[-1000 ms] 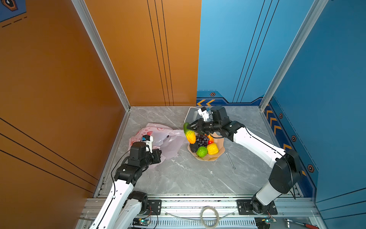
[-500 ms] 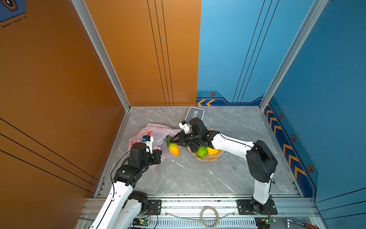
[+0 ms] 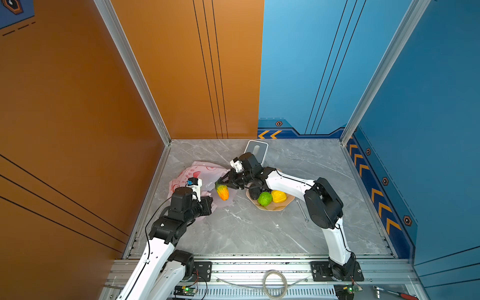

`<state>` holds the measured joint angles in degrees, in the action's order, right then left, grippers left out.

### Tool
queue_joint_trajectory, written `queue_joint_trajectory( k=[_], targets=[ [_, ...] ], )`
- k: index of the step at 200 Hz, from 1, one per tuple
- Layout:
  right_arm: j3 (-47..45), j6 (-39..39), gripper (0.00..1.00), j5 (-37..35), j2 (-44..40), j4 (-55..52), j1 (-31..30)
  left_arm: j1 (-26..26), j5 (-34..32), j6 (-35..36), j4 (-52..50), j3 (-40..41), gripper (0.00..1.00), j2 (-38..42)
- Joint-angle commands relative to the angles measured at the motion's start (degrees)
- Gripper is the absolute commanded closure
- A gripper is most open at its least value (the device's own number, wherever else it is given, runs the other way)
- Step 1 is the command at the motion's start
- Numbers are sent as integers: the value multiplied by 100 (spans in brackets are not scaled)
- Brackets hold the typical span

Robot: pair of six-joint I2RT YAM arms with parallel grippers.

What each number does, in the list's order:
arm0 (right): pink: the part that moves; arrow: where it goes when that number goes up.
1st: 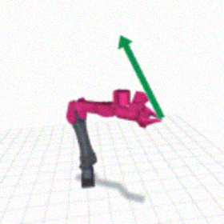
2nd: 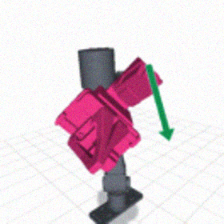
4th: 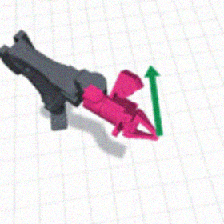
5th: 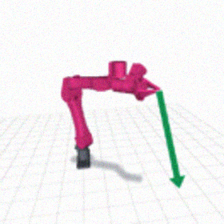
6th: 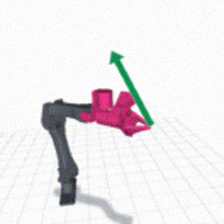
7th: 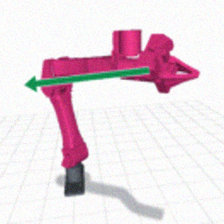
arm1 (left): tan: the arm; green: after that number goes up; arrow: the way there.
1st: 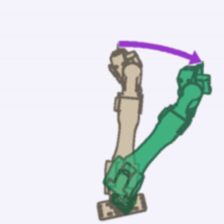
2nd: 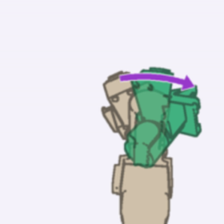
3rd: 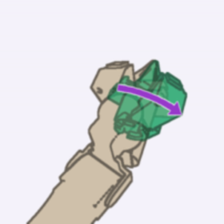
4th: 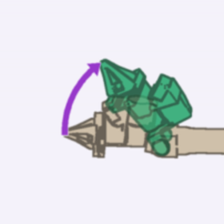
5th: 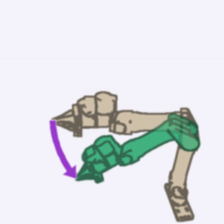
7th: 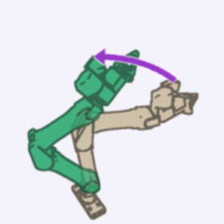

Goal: Place the fruits into the plastic bag
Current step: Place the fruit in the plastic bag.

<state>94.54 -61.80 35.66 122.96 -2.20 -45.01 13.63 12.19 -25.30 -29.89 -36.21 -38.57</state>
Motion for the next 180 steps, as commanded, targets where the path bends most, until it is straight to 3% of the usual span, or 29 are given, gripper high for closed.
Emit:
queue_joint_trajectory(
  k=[1, 72, 180],
  targets=[
    [337, -242, 81, -380, 210, -154, -12, 78, -93, -1, -117, -38, 100, 33],
    [513, -427, 81, -1497, 470, 516, -158, 228, -196, -1, -139, -43, 100, 15],
    [505, -456, 81, -2544, 966, 1898, -482, 351, -269, 7, -158, -40, 100, -8]
  ],
)
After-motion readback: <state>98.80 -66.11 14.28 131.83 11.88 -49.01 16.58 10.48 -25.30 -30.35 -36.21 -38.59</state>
